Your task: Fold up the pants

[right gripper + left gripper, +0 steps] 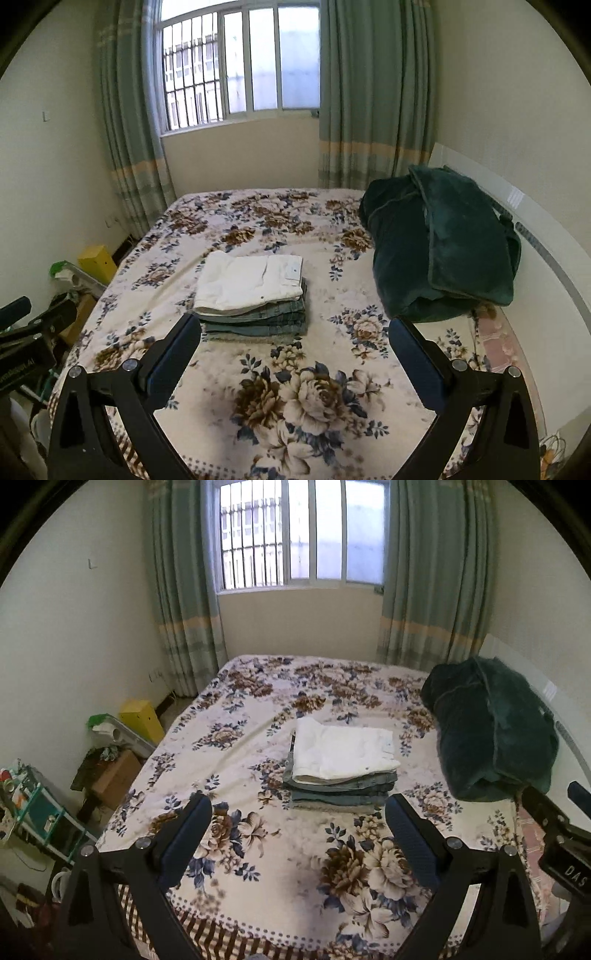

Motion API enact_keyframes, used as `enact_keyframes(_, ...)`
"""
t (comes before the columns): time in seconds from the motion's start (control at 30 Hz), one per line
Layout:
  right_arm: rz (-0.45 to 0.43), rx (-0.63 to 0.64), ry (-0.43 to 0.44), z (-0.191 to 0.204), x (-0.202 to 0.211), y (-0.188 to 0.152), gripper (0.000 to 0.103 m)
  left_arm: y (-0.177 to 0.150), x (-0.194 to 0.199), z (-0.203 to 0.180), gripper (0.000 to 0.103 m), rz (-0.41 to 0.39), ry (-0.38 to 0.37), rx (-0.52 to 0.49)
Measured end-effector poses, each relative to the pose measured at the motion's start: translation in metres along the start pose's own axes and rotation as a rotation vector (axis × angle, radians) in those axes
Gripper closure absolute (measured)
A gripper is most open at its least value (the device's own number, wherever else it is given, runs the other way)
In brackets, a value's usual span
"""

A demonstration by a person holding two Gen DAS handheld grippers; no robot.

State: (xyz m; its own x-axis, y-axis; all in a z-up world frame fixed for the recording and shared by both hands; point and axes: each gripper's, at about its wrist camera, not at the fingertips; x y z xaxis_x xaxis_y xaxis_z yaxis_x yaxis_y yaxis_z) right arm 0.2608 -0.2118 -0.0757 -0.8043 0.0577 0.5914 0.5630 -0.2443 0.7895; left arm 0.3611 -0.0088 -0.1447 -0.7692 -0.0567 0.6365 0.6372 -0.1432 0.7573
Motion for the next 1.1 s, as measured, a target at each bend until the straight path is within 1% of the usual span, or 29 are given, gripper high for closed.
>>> enact_keyframes(0.13,-0.035,0.003,0.02,-0.004,0.063,-0.011,0.0,-0.011,0.047,-0.003,0.007,-0.024,0.017,0.0)
enact_keyframes(0.2,-0.049,0.004,0.024,-0.005,0.086,-0.016,0.0,-0.015,0.068,-0.004,0.007,-0.034,0.014,-0.002)
enact_keyframes(0.37,-0.089,0.005,0.033,-0.005,0.152,-0.025,0.0,-0.018,0.102,-0.001,0.007,-0.056,0.005,-0.017)
enact_keyframes(0.53,-0.118,0.0,0.038,-0.003,0.201,-0.027,0.0,-0.022,0.125,0.002,0.007,-0.073,-0.003,-0.039)
enact_keyframes(0.7,-0.14,0.006,0.046,0.001,0.233,-0.026,0.0,-0.026,0.14,0.013,0.007,-0.089,-0.015,-0.027)
enact_keyframes(0.77,-0.153,0.013,0.047,0.004,0.241,-0.026,0.0,-0.028,0.145,0.014,0.0,-0.091,-0.013,-0.028)
enact_keyframes(0.83,-0.156,0.019,0.05,0.007,0.248,-0.026,0.0,-0.031,0.15,0.015,0.0,-0.1,-0.005,-0.029)
enact_keyframes(1.1,-0.141,0.022,0.058,0.011,0.252,-0.025,0.0,-0.034,0.162,0.012,0.0,-0.104,-0.004,-0.028)
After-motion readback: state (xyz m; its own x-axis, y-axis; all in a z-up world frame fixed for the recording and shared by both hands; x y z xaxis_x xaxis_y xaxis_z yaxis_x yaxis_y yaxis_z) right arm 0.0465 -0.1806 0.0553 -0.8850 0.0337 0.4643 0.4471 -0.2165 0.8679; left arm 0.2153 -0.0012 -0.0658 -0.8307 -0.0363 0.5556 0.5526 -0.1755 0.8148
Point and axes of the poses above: each gripper's, at about its wrist camera, not at the fingertips, and x roughly against the way its jaws point, z to its left, y to its top, and after that the axes turned 11 degrees about -x, right-handed
